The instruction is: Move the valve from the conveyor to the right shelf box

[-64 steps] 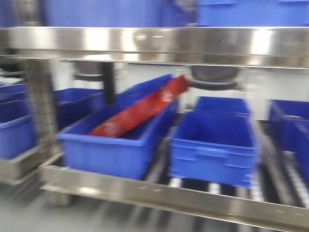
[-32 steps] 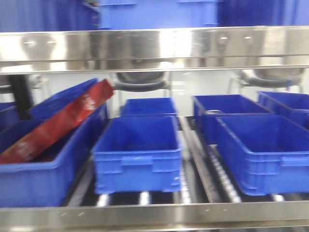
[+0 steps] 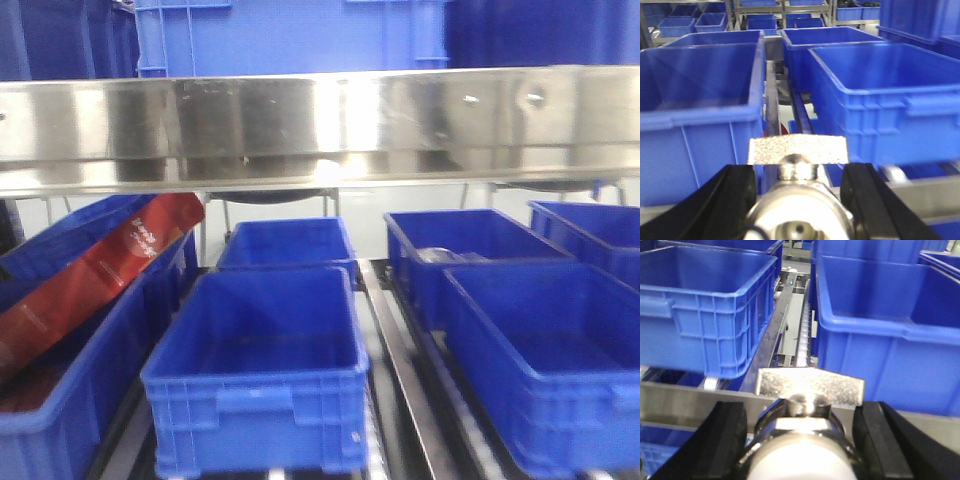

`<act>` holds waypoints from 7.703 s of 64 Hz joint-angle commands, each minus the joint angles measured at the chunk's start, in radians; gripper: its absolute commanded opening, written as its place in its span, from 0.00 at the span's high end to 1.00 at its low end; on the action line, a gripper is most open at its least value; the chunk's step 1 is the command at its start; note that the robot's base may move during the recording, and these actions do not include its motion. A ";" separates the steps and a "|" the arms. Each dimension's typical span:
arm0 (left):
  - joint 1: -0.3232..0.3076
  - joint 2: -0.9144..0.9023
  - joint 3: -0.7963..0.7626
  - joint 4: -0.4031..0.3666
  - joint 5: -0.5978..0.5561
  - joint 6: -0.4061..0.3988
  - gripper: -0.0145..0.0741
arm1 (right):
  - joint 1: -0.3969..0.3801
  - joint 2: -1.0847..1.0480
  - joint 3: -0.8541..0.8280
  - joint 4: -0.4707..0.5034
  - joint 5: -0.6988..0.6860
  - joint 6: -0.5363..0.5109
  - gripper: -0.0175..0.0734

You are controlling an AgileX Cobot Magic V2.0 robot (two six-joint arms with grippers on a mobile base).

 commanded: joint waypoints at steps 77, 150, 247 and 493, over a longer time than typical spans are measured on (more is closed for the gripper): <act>-0.006 -0.007 -0.007 -0.003 -0.059 -0.012 0.96 | -0.001 -0.008 -0.011 -0.003 -0.078 -0.011 0.98; -0.006 -0.007 -0.007 -0.003 -0.059 -0.012 0.96 | -0.001 -0.008 -0.011 -0.003 -0.089 -0.011 0.98; -0.513 1.074 -0.800 0.038 0.199 0.000 0.96 | 0.328 0.823 -0.570 0.011 0.132 -0.011 0.98; -0.044 -0.721 1.026 -0.013 -0.602 -0.054 0.96 | 0.295 -0.506 0.720 -0.026 -0.385 0.022 0.98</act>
